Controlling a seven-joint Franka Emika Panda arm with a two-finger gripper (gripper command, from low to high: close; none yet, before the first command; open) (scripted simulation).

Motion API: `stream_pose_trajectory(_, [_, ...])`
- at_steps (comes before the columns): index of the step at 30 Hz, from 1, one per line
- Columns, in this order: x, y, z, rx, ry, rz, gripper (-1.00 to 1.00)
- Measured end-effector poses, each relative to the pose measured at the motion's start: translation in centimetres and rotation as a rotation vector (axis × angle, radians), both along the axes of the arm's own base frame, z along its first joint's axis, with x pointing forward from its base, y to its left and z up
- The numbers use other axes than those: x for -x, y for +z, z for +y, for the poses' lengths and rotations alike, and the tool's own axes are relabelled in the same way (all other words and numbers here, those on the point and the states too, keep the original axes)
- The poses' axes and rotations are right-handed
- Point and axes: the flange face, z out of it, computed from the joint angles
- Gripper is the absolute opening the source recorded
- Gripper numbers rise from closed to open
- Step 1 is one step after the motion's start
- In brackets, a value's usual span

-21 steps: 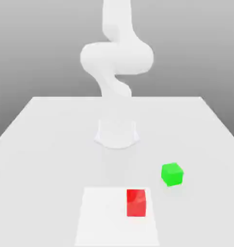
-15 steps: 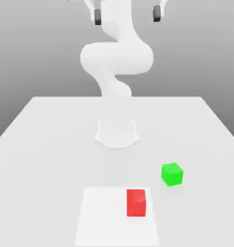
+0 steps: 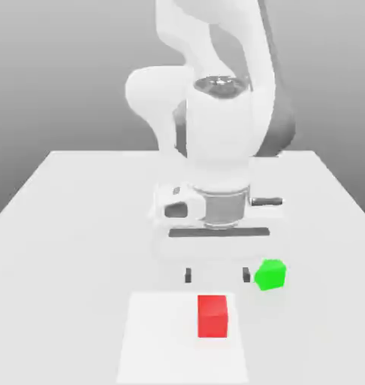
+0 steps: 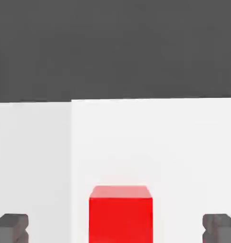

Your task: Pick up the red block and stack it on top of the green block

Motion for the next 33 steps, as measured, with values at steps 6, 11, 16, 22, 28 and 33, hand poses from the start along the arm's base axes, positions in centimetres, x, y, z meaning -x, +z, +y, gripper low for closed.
stream_pose_trajectory(6, [0.4, -5.8, 0.0, 0.002, -0.001, 0.01, -1.0])
stream_pose_trajectory(11, [0.4, -5.8, 0.0, 0.002, -0.001, 0.009, -1.0])
stream_pose_trajectory(16, [0.2, -3.2, 0.0, 0.003, 0.0, 0.009, -1.0])
stream_pose_trajectory(22, [2.4, 1.4, 3.8, -0.018, 0.133, 0.013, -1.0])
stream_pose_trajectory(28, [7.9, 3.5, 9.2, -0.036, 0.41, 0.014, -1.0])
stream_pose_trajectory(33, [13.2, 4.3, 12.2, -0.006, 0.655, 0.01, -1.0])
